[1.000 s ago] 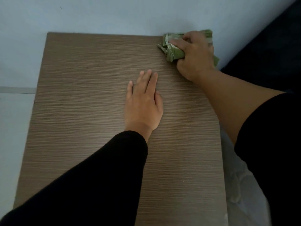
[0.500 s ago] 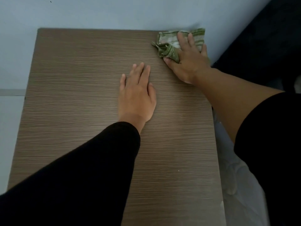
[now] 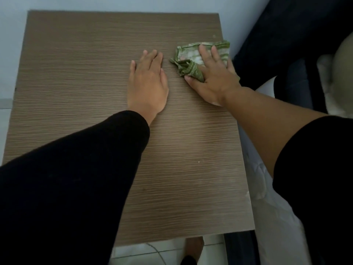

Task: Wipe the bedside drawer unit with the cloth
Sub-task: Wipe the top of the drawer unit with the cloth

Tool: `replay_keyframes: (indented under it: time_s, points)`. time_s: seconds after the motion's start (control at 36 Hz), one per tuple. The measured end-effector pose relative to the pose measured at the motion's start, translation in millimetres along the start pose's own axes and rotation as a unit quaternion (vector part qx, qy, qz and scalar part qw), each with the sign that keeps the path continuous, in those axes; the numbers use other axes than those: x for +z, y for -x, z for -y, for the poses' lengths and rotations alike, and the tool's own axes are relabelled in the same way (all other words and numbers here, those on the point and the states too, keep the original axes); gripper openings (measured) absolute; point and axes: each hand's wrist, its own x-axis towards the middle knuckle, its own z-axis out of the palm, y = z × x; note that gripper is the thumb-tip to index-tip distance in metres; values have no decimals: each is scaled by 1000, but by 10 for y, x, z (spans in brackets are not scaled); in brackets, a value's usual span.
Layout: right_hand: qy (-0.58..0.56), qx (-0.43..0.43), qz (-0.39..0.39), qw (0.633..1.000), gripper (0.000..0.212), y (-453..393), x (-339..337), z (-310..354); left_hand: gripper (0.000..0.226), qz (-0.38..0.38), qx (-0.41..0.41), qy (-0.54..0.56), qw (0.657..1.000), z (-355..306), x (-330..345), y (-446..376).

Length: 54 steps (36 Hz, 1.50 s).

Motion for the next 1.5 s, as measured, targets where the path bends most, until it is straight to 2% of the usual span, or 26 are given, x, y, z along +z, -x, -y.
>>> replay_keyframes:
  time_s: [0.28, 0.86, 1.22, 1.5]
  points:
    - [-14, 3, 8, 1000, 57, 466, 122, 70, 46, 24, -8, 2, 1000, -55, -35, 254]
    - [-33, -3, 32, 999, 54, 1517, 461, 280, 47, 118, 26, 52, 991, -84, -235, 993]
    - [-29, 39, 47, 998, 53, 2329, 701, 544, 55, 220, 61, 58, 972, -94, -527, 1514]
    - [-32, 21, 59, 998, 53, 2780, 809, 552, 54, 192, -1, 62, 979, -147, -581, 2061]
